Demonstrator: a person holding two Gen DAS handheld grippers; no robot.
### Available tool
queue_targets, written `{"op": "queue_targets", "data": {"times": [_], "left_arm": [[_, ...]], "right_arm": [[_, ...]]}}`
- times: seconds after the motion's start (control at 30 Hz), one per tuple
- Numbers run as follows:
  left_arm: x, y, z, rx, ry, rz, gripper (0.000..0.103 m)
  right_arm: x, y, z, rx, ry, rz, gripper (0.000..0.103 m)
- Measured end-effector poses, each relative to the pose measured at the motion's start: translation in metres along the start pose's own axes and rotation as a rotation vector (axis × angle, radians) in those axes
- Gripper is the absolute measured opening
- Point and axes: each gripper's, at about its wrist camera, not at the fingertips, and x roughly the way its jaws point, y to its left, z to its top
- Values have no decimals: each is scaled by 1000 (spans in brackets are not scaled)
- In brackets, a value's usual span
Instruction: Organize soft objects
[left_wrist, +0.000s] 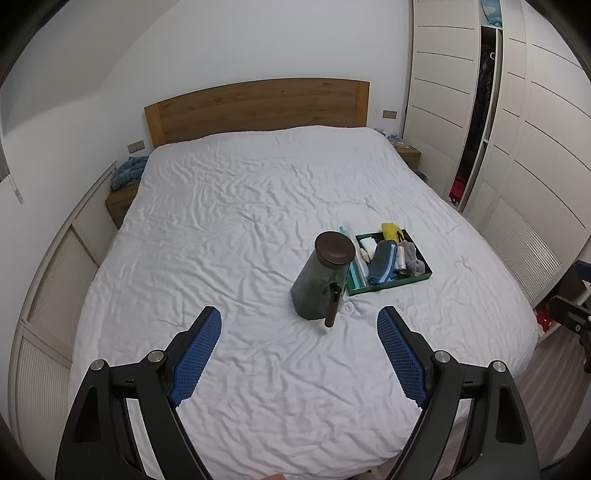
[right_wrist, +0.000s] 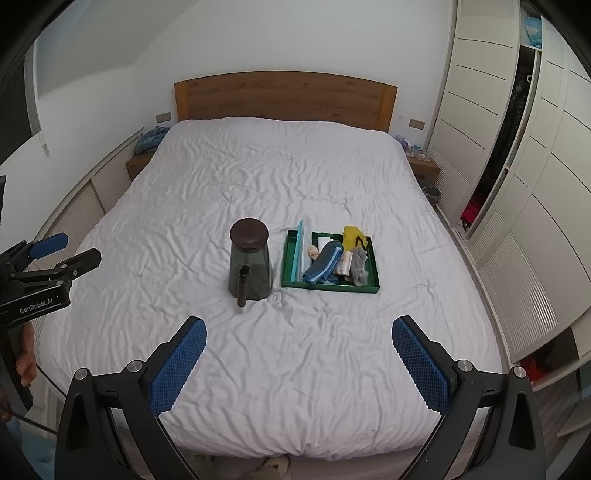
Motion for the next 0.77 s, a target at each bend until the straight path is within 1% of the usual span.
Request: {"op": "queue_targets", "data": {"times": [0.03,0.07,0.13,0.2,0.4,0.77], "left_arm": [[0,0,0,-1,2,7,88],[-1,0,0,-1,-3,18,95],[-3,2,-2,-3,-16,30,102],[-3,3,-1,-7,-13,19,102],[1,3,-3,-5,-2,27,102],[3,-1,-5,11,-15,33,102]], "right_arm": [[2,0,0,-2,-1,-1,103],[4,0,2,-2,-2,0,103],[4,0,1,-4,-3,1,103],[4,1,1,-2,-3,0,103],[7,1,0,-9,1,-2,103],[11,-1,1,-10,1,-8,103]]}}
